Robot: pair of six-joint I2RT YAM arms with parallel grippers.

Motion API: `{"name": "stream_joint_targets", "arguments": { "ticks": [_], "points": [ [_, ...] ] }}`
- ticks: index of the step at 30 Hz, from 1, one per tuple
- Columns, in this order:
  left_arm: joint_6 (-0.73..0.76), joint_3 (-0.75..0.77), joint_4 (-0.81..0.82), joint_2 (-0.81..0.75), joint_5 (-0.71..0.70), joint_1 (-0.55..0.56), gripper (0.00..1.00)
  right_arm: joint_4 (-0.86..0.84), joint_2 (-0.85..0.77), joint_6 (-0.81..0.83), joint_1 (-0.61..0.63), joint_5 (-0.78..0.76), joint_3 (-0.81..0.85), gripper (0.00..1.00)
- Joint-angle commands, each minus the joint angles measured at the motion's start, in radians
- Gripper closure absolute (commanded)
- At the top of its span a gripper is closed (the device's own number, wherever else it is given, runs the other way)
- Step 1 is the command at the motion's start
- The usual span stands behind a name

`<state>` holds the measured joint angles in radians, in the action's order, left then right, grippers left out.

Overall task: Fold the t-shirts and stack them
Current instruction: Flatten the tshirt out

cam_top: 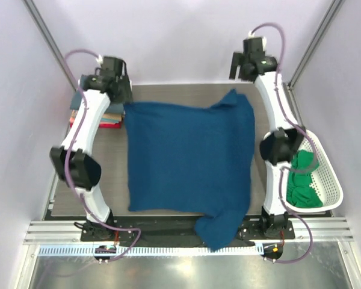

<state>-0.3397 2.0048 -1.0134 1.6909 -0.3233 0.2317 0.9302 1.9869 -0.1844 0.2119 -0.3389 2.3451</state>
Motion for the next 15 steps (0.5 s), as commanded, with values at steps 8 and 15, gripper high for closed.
{"name": "stream_joint_targets", "arguments": {
  "ticks": [8,15],
  "points": [
    [-0.093,-0.449,0.118,-0.258,0.110,-0.040,0.00,-0.139,-0.226,-0.116,-0.002,0.153,-0.508,0.00],
    [-0.182,-0.791,0.306,-0.411,0.199,0.040,0.04,-0.267,-0.287,-0.115,-0.003,0.210,-0.794,0.00]
  ]
}}
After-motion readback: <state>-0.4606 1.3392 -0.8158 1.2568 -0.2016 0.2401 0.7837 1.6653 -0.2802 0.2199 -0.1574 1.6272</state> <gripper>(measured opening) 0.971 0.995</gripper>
